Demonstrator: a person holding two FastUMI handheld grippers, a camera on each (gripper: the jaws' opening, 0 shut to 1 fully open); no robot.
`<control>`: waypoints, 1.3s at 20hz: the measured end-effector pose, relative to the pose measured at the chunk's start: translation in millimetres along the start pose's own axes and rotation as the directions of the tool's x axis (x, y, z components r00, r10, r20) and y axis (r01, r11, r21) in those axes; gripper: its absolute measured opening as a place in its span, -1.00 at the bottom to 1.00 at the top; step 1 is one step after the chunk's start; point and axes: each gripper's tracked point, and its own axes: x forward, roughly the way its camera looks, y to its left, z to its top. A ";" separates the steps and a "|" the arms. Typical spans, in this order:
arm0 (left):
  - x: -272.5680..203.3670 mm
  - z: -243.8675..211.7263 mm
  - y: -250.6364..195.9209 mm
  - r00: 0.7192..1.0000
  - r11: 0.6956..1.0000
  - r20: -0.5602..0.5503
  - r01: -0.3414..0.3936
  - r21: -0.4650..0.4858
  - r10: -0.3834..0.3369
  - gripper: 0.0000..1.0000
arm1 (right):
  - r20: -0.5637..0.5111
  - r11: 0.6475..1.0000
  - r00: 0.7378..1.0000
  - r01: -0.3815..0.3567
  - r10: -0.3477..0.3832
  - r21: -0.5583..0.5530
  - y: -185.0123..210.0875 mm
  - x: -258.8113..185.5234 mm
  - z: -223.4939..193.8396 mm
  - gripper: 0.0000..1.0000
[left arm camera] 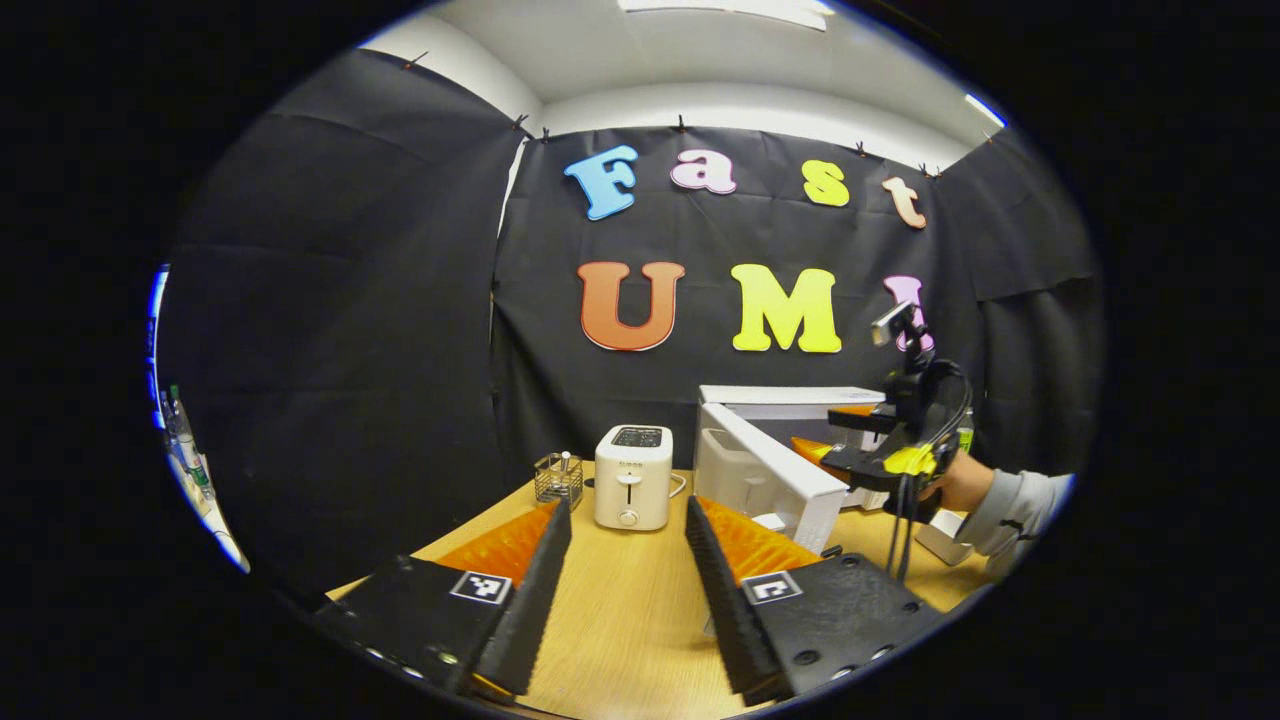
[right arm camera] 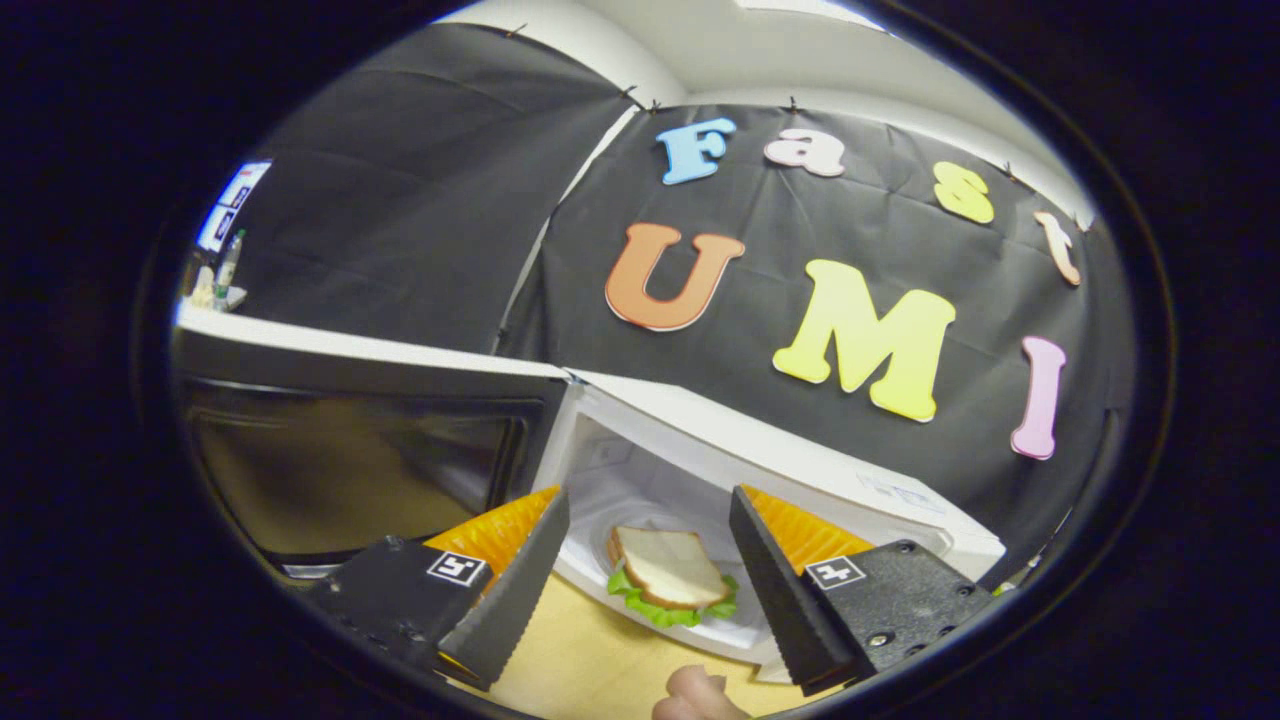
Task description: Open the microwave oven with the left hand, put the food in, and close the microwave oven.
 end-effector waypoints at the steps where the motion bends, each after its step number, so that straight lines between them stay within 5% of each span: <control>1: -0.5 -3.2 4.0 1.000 1.000 0.007 -0.020 0.013 0.020 0.11 | 0.007 1.000 1.000 0.002 -0.002 0.010 0.7 -15.8 5.9 0.94; 3: 7.6 -9.1 -2.1 1.000 1.000 0.009 0.005 -0.003 -0.005 -0.53 | 0.027 0.999 1.000 -0.005 0.004 0.039 6.8 -49.9 18.9 1.00; 4: 10.4 -15.2 -11.8 0.999 0.999 -0.002 0.047 -0.023 -0.047 -1.00 | 0.036 0.998 0.999 -0.013 0.011 0.057 9.4 -65.8 24.3 1.00; 12: 22.2 -49.4 -37.2 0.980 0.981 -0.060 0.187 -0.048 -0.190 -1.00 | 0.063 0.984 0.995 0.064 -0.076 0.169 -13.2 -198.5 55.8 0.93; 18: 32.3 -76.2 -67.6 0.967 0.973 -0.112 0.227 -0.030 -0.229 -1.00 | 0.016 0.964 0.988 0.146 -0.154 0.224 -46.8 -271.2 46.3 0.93; 22: 39.1 -73.4 -108.7 0.950 0.951 -0.080 0.295 -0.096 -0.303 -1.00 | 0.000 0.950 0.977 0.209 -0.215 0.231 -73.2 -306.7 36.0 1.00; 26: 48.1 -62.9 -166.0 0.903 0.898 -0.019 0.423 -0.118 -0.428 -1.00 | 0.002 0.942 0.973 0.224 -0.232 0.251 -91.3 -324.3 26.2 0.93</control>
